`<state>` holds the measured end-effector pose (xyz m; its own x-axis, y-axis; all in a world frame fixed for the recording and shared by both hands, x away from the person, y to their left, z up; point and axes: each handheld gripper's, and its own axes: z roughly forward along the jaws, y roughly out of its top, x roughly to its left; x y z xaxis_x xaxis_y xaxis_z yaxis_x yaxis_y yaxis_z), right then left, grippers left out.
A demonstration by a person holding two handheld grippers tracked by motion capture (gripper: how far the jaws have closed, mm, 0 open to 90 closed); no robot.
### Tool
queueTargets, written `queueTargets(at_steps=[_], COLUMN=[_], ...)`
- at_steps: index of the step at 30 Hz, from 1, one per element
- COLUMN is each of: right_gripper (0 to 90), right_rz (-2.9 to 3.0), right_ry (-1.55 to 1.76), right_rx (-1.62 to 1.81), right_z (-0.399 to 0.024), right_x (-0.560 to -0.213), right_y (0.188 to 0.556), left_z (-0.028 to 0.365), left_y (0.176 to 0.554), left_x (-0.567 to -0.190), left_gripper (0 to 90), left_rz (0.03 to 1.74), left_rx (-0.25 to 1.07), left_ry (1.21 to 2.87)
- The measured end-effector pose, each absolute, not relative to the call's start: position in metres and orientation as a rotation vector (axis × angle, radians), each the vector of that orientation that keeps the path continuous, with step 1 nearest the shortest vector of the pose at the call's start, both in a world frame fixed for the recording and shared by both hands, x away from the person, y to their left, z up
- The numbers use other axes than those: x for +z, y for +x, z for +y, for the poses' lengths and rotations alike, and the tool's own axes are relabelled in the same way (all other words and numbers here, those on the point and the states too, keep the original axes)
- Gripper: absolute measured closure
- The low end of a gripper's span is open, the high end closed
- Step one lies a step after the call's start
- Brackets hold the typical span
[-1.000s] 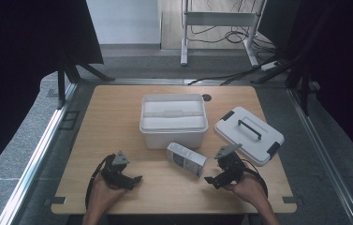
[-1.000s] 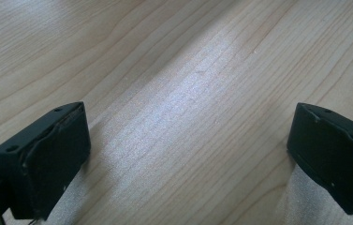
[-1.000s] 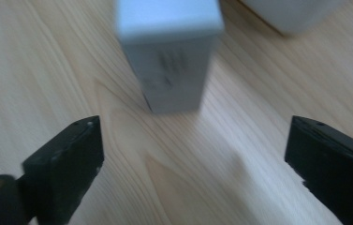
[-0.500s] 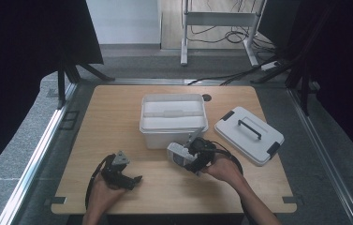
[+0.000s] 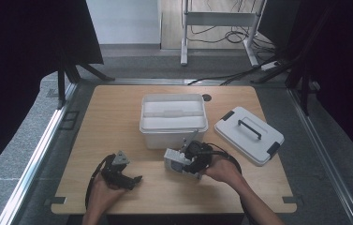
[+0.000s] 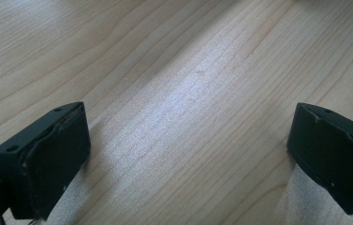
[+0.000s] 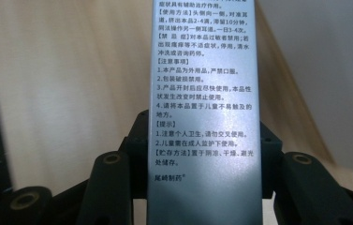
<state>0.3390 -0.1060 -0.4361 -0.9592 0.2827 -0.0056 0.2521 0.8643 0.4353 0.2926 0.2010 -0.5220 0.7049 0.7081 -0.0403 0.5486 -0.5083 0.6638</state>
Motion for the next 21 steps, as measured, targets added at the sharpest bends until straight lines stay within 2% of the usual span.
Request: queueTargets(at_steps=[9,16,19,21], right_gripper=[54.2,54.0,50.6,44.3], right_rz=[2.996,3.016,3.016,2.999], right_ry=[0.357,0.311,0.307,0.323], right_rx=[0.702,0.696,0.688,0.706], right_z=[-0.109,-0.110,-0.109,-0.110], right_x=[-0.435,-0.444,-0.447,-0.444], right_y=[0.289,0.270,0.269,0.269], left_z=[0.201,0.201,0.201,0.201], left_y=[0.293,0.293,0.293,0.293], left_x=[-0.522,-0.522,-0.522,-0.522], left_gripper=[0.0,0.0,0.0,0.0], left_rz=[0.950,0.950,0.950,0.950], left_rx=[0.312,0.312,0.312,0.312], left_ry=[2.248,2.248,2.247,2.247])
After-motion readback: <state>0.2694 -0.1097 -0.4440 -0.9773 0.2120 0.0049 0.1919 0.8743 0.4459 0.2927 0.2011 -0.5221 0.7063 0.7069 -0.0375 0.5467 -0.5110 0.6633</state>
